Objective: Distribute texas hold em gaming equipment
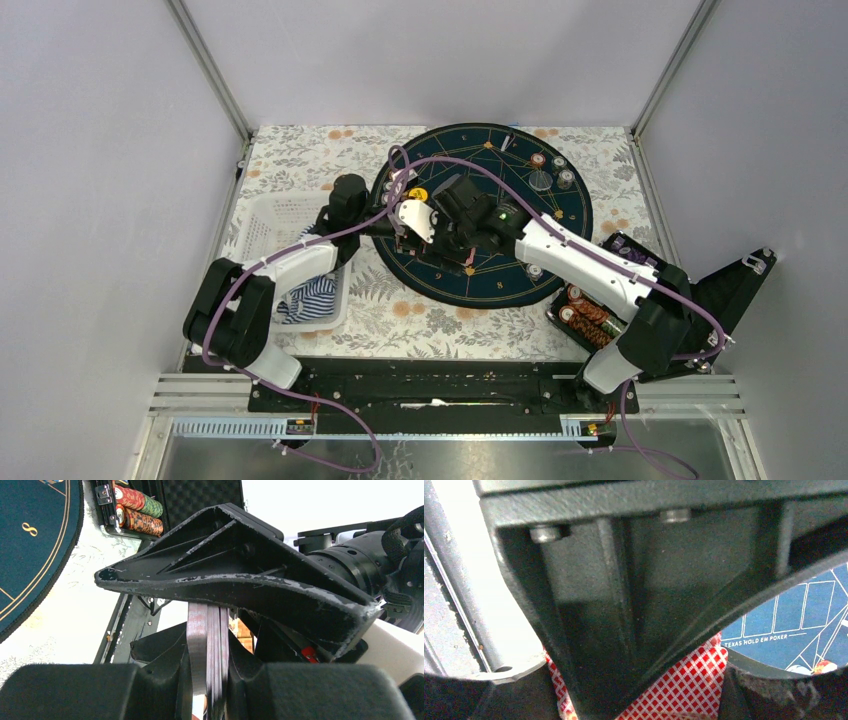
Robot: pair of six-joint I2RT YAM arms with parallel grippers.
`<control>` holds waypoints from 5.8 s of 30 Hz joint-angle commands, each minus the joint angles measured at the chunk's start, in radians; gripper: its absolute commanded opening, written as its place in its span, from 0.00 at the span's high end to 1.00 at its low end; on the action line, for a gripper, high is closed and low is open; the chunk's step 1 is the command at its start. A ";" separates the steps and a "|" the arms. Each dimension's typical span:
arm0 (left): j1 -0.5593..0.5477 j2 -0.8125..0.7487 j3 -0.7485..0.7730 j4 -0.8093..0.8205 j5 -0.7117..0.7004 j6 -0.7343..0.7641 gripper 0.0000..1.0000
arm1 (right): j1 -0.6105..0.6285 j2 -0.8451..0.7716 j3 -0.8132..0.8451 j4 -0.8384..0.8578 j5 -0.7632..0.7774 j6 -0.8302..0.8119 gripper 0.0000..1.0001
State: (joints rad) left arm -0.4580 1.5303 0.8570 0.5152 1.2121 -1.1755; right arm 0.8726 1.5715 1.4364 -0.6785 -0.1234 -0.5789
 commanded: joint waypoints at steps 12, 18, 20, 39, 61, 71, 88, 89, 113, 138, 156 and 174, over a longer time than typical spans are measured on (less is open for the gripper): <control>0.052 -0.074 0.044 -0.191 0.017 0.204 0.49 | -0.037 -0.124 -0.074 0.066 -0.094 0.008 0.73; 0.064 -0.080 0.054 -0.238 0.009 0.246 0.47 | -0.070 -0.156 -0.110 0.071 -0.154 -0.003 0.84; 0.065 -0.080 0.055 -0.235 0.006 0.244 0.48 | -0.084 -0.164 -0.126 0.074 -0.167 -0.007 0.87; 0.025 -0.070 0.070 -0.158 0.001 0.204 0.38 | -0.116 -0.148 -0.132 0.062 -0.223 -0.032 0.95; -0.071 0.031 0.077 -0.034 -0.008 0.105 0.97 | -0.096 -0.113 -0.060 0.037 -0.210 -0.019 0.69; -0.033 0.021 0.027 0.089 0.010 0.003 1.00 | -0.186 -0.201 -0.101 0.085 -0.304 0.020 0.00; -0.046 0.037 0.043 0.090 0.009 -0.009 1.00 | -0.150 -0.102 -0.048 0.026 -0.316 -0.057 0.00; -0.046 0.041 0.046 0.088 0.009 -0.009 1.00 | -0.148 -0.099 -0.048 0.031 -0.310 -0.058 0.01; -0.064 0.055 0.076 0.001 0.001 0.045 1.00 | -0.144 -0.077 -0.108 0.094 -0.280 -0.055 0.18; -0.001 0.012 0.139 -0.220 -0.019 0.220 0.47 | -0.172 -0.123 -0.141 0.133 -0.282 -0.009 0.70; 0.053 -0.028 0.223 -0.558 -0.096 0.488 0.49 | -0.205 -0.207 -0.213 0.216 -0.305 0.040 0.90; 0.029 -0.047 0.243 -0.575 -0.129 0.543 0.50 | -0.207 -0.198 -0.221 0.223 -0.312 0.048 0.97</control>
State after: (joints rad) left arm -0.4095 1.5158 1.0435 -0.0643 1.1122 -0.6758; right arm 0.6720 1.4033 1.1954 -0.5095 -0.4057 -0.5476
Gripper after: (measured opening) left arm 0.471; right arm 0.715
